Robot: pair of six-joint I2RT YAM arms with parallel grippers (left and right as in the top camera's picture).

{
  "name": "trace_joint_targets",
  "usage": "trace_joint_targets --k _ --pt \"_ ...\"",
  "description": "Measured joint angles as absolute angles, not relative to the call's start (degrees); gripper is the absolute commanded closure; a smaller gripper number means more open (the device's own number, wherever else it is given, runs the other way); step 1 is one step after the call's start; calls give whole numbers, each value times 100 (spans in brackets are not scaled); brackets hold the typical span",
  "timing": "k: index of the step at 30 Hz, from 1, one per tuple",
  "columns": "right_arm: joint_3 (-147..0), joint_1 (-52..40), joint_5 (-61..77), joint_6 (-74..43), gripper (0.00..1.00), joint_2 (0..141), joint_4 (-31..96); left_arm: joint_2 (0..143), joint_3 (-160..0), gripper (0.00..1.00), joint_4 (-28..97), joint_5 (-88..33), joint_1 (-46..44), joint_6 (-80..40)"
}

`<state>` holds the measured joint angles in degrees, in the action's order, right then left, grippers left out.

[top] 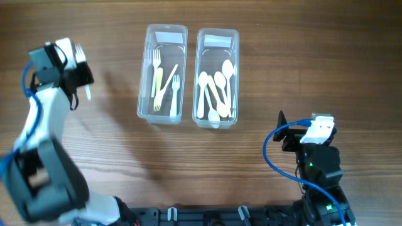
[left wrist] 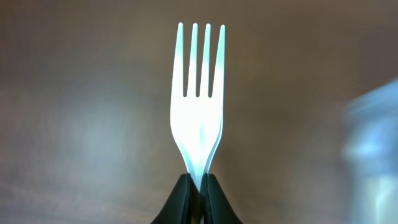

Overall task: Pack container
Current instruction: 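Drop the white fork into the left container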

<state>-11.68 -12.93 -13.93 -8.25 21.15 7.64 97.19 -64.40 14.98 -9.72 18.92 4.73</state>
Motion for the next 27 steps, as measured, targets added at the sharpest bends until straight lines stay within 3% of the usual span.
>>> trace_joint_targets --k 4,9,10,11,12,13,19,27 --pt "-1168 -1293 -1393 -825 0 2115 764 8106 -6506 96 1767 -1590 937 -69" --pt "-1168 -1293 -1393 -825 0 2115 762 8248 -6519 96 2053 -1815 -460 -252" --pt "-1168 -1293 -1393 -825 0 2115 764 8475 -6519 87 1992 -1796 -705 -272" --pt "-1168 -1293 -1393 -825 0 2115 764 8656 -6519 63 1938 -1772 -854 -279" --pt "-1168 -1293 -1393 -825 0 2115 764 8879 -6517 22 1824 -1745 -969 -296" --pt "-1168 -1293 -1393 -825 0 2115 764 9105 -6517 0 1702 -1719 -1046 -329" --pt "-1168 -1293 -1393 -825 0 2115 762 9194 -6495 0 1109 -1660 -812 -375" --pt "-1168 -1293 -1393 -825 0 2115 764 7452 -6497 0 1900 -1140 1398 -377"
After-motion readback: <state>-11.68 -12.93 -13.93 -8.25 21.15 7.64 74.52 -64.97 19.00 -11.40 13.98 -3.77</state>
